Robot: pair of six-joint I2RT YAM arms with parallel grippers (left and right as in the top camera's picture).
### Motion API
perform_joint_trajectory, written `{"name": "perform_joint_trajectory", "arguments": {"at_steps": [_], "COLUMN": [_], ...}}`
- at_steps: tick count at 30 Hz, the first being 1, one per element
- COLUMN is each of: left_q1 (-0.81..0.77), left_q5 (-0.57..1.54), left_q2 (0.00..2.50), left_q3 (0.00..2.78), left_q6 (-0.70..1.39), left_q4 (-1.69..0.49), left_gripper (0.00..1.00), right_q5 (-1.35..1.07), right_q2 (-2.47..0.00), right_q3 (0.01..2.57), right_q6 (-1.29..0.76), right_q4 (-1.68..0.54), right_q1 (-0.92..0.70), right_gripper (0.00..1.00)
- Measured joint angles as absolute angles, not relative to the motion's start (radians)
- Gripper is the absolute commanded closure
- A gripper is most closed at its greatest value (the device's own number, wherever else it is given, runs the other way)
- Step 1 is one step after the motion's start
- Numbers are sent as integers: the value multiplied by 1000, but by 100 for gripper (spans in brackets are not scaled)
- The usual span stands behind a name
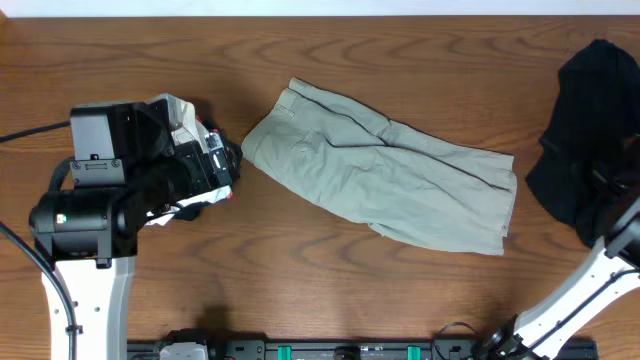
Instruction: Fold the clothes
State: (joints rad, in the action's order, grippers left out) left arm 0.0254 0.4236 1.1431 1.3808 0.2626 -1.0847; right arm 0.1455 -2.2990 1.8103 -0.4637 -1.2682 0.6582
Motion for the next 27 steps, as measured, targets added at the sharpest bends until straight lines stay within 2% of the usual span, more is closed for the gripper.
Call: {"name": "perform_joint_trajectory", "arguments": {"at_steps": [5, 14, 21, 27], "left_q1": [25, 25, 25, 25], "left_q5": [424, 414, 412, 411], "left_q2": [1143, 1143, 1143, 1143], "left_q3": [1381, 1381, 1381, 1381], "left_q6": [263, 262, 262, 262], "left_q4": [-1073, -1073, -1071, -1053], "left_gripper": [2, 2, 2, 2], "right_q5": [32, -412, -337, -208], "right_q2": [-2288, -2265, -2265, -2263], "right_q3": [1810, 1810, 1792, 1719], "right_q6": [-431, -171, -142, -172], "right_q4": [-1244, -1074, -981, -936], "right_q1": [697, 645, 564, 559], "right_gripper": [99, 99, 99, 99]}}
